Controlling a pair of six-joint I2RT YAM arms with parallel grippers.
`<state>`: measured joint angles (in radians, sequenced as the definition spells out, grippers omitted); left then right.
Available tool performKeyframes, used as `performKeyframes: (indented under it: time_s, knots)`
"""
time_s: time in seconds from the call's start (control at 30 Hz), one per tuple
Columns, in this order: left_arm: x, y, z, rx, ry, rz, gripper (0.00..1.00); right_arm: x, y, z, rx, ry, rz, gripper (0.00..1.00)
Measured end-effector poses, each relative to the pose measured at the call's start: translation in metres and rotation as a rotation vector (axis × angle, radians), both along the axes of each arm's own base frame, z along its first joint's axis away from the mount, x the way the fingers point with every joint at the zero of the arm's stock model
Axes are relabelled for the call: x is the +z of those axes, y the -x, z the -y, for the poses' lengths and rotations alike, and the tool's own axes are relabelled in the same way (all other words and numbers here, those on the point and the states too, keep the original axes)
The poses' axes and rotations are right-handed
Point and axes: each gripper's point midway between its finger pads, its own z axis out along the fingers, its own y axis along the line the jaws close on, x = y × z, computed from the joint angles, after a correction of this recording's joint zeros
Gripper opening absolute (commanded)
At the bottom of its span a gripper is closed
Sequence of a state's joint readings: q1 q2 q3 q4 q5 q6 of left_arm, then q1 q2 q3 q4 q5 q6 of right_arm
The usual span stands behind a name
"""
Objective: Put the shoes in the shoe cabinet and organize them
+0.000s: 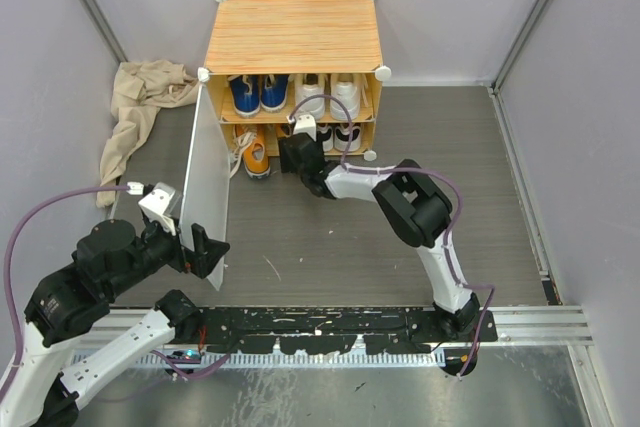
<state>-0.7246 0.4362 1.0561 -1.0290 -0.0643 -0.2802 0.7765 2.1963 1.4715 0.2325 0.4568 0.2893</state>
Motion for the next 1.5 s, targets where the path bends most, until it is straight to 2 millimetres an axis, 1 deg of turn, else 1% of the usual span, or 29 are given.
performKeyframes:
  time_s: [0.1,0.2,0.27,0.33,0.37,0.43,0.53,0.63,0.8,0.9,0.93,1.07,1.13,1.2,1.3,1.5]
  knots:
    - [0.0,0.0,0.0,0.0,-0.001,-0.001,0.98,0.007,0.016,0.006,0.019,-0.002,-0.007,0.74]
    - [0.0,0.0,0.0,0.0,0.0,0.0,0.98,0.031,0.032,0.001,0.073,-0.038,0.008,0.73]
    - [0.0,0.0,0.0,0.0,0.001,0.002,0.98,0.054,0.043,-0.011,0.142,-0.085,0.031,0.73]
    - [0.0,0.0,-0.001,0.0,0.001,0.003,0.98,0.072,0.052,-0.023,0.216,-0.126,0.05,0.73]
    - [0.0,0.0,-0.001,-0.001,0.0,0.004,0.98,0.079,0.056,-0.029,0.255,-0.144,0.056,0.73]
    - [0.0,0.0,-0.001,-0.001,0.0,0.004,0.98,0.086,0.062,-0.04,0.316,-0.167,0.063,0.73]
    - [-0.002,0.0,-0.001,-0.001,-0.001,0.003,0.98,0.081,0.072,-0.05,0.382,-0.173,0.042,0.73]
    - [-0.002,0.0,0.0,-0.001,-0.001,0.003,0.98,0.073,0.074,-0.056,0.411,-0.172,0.022,0.73]
    - [-0.001,0.001,-0.001,0.0,0.004,0.01,0.98,0.057,0.065,-0.074,0.442,-0.176,0.002,0.72]
    - [0.0,0.001,-0.002,0.001,0.005,0.012,0.98,0.05,0.058,-0.084,0.447,-0.178,-0.005,0.69]
    - [0.0,0.001,-0.002,0.001,0.005,0.012,0.98,0.047,0.056,-0.087,0.448,-0.177,-0.01,0.67]
    - [0.0,0.001,-0.002,0.001,0.005,0.013,0.98,0.04,0.049,-0.094,0.44,-0.174,-0.015,0.51]
    - [0.0,0.001,-0.002,0.001,0.006,0.014,0.98,0.038,0.048,-0.095,0.438,-0.171,-0.023,0.37]
    - [0.0,0.002,-0.002,0.001,0.008,0.017,0.98,0.04,0.047,-0.095,0.434,-0.171,-0.025,0.2]
    - [0.001,0.002,-0.003,0.0,0.01,0.022,0.98,0.043,0.043,-0.094,0.412,-0.169,-0.019,0.02]
    - [0.001,0.002,-0.003,0.0,0.011,0.023,0.98,0.044,0.041,-0.092,0.358,-0.152,-0.002,0.01]
